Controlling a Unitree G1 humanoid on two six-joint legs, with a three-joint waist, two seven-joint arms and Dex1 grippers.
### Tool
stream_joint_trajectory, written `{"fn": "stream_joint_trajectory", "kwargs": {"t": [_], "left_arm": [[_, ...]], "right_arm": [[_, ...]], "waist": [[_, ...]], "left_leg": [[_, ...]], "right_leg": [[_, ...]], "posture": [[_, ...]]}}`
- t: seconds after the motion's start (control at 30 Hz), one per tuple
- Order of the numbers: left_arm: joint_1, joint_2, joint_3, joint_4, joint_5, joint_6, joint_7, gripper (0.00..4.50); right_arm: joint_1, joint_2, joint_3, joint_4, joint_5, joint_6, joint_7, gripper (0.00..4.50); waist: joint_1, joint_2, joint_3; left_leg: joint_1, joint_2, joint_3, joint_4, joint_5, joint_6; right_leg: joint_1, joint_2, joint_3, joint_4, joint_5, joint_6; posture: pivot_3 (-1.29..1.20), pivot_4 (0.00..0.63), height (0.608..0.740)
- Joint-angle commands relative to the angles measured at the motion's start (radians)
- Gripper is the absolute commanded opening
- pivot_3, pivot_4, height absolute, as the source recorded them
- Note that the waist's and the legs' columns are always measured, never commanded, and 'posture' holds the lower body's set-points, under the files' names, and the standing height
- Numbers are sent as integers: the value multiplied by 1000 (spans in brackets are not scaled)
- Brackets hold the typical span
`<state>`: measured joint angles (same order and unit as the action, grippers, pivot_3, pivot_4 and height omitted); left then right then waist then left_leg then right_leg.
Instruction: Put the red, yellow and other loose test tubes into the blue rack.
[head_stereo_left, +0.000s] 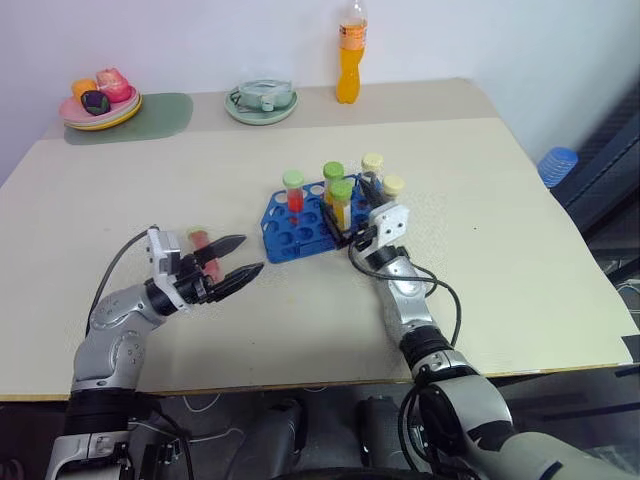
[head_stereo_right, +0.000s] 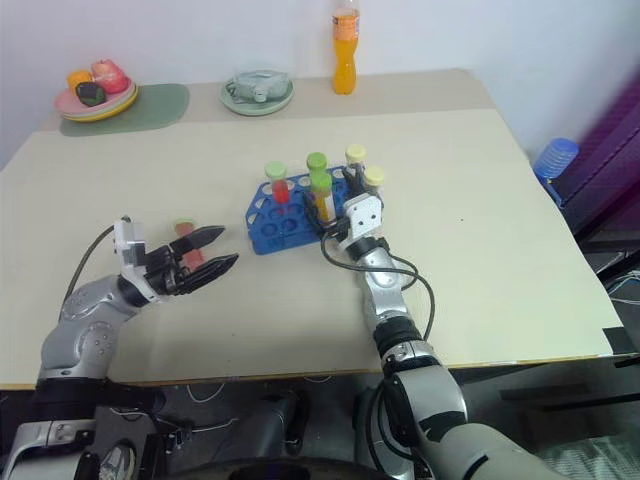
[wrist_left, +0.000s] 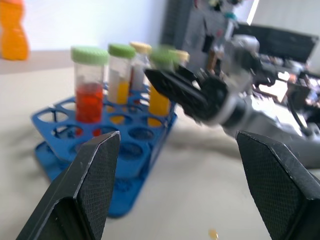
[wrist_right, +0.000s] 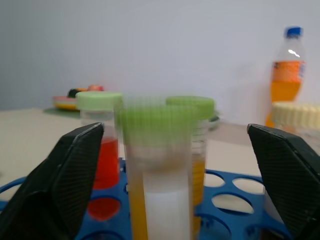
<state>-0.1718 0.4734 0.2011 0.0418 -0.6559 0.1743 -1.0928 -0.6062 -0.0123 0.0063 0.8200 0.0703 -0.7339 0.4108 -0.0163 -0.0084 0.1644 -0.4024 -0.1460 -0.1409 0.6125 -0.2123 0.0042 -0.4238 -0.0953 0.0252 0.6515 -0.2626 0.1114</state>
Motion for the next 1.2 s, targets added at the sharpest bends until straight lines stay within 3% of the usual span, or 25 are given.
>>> {"fn": "stream_joint_trajectory", "kwargs": {"t": [0.03, 0.2, 0.37, 0.47, 0.53, 0.63, 0.77, 0.9, 1.2], "left_arm": [[-28, -17, 68, -50, -62, 45, 98, 3782], [-76, -58, 134, -110, -105, 153, 352, 3782], [-100, -46, 139, -258, -7, 370, 753, 3782], [-136, -62, 156, -335, -53, 541, 933, 3782], [-204, -51, 175, -353, -93, 775, 1083, 3782], [-383, -107, 260, -307, -130, 1130, 1291, 3782], [-584, -183, 387, -235, -102, 1409, 1429, 3782], [-691, -144, 414, -59, -133, 1440, 1609, 3782], [-722, -2, 348, 183, -429, 1440, 1883, 3782]], "right_arm": [[55, -54, 16, -119, -28, 20, 9, 4426], [181, -172, 32, -362, -37, 178, 50, 4426], [360, -349, 28, -750, 79, 464, 194, 4426], [463, -492, 15, -961, 175, 643, 305, 4426], [492, -582, -4, -1081, 270, 761, 380, 4426], [448, -680, -43, -1195, 397, 908, 446, 4426], [348, -732, -58, -1233, 470, 1017, 480, 4426], [248, -754, -59, -1248, 539, 1132, 498, 4426], [159, -750, -13, -1213, 518, 1191, 539, 4426]], "waist": [[4, 0, 0], [5, 0, 0], [5, 0, 0], [6, -1, 1], [5, -2, 1], [7, -5, 3], [6, -9, 4], [6, -10, 4], [28, -11, 4]], "left_leg": [[0, 0, 0, 0, 0, 0], [0, 0, 0, 0, 0, 0], [-3, 0, 0, 1, -1, 1], [-4, 0, 0, 1, -1, 2], [-5, 1, 0, 2, -1, 2], [-5, 1, 0, 3, -1, 2], [-6, 1, 0, 4, -2, 2], [-6, 1, 0, 4, -1, -2], [-7, 1, 1, 6, 0, -5]], "right_leg": [[0, 0, 0, 0, 0, 0], [1, 0, 0, -1, 0, 0], [3, -2, 0, -1, 0, 0], [2, -2, 0, -1, 0, 0], [2, -2, 0, -1, 0, 0], [2, -2, -1, -1, 0, 1], [3, -1, -3, -2, 0, 2], [2, -1, -3, -2, 0, 2], [1, -2, -2, -2, 0, 2]], "posture": [[0, 150, 740], [0, 150, 740], [0, 150, 740], [0, 150, 740], [0, 150, 740], [0, 150, 740], [0, 150, 740], [0, 150, 740], [0, 150, 740]]}}
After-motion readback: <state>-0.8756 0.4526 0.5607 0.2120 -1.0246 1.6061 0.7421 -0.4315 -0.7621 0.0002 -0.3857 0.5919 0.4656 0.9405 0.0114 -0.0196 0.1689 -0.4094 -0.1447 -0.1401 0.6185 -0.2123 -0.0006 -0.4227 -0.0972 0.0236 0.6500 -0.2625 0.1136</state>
